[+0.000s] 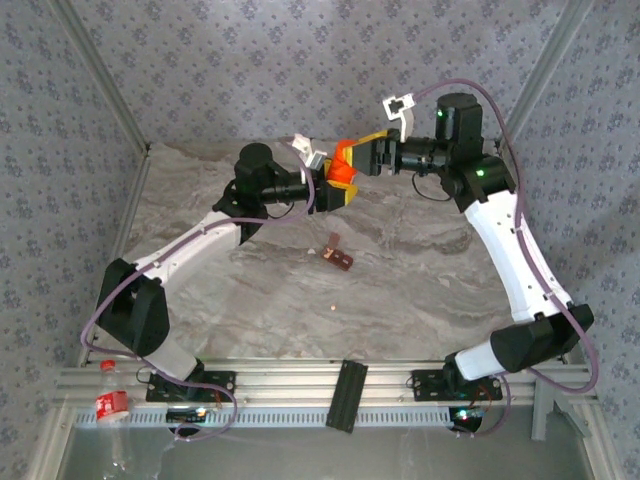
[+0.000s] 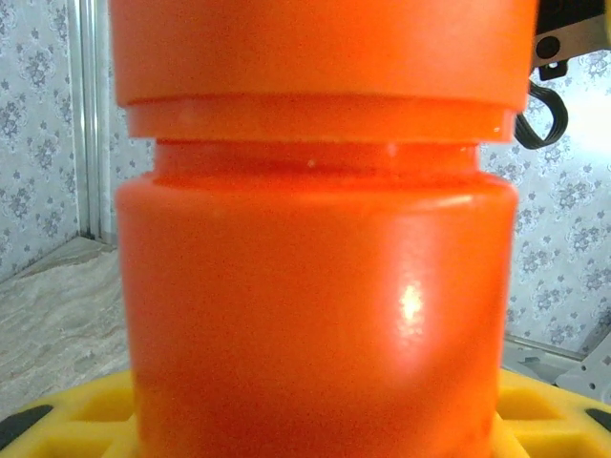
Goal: Sort the pills into containers
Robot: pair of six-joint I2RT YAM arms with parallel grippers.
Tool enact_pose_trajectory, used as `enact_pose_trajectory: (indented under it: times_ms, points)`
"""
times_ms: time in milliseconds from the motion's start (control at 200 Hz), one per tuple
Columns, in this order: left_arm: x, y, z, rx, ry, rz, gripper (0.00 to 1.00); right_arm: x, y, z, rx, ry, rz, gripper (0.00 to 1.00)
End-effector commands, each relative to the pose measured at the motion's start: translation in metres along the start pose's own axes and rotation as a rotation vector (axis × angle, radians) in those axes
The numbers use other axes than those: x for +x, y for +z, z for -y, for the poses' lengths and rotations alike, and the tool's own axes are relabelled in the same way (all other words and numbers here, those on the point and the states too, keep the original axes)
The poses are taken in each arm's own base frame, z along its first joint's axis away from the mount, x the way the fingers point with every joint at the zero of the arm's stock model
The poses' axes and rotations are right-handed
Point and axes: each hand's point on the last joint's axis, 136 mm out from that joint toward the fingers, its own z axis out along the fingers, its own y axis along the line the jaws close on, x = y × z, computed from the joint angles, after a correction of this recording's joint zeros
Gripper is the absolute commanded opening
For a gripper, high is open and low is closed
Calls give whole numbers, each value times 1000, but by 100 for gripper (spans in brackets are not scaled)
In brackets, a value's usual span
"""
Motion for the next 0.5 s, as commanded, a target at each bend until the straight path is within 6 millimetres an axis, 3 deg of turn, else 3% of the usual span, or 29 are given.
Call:
enact_pose_trajectory:
  times_ms: [0, 200, 495]
  points:
    - [-17, 4, 7, 39, 33, 26, 0, -5, 1, -9, -32, -20, -1, 66]
    - [-19, 4, 6, 32, 36, 33, 0, 1, 3, -10, -42, -12, -17, 46]
    - [-40, -3, 0, -47, 61, 139, 0, 21, 10, 3, 14, 43, 19, 37]
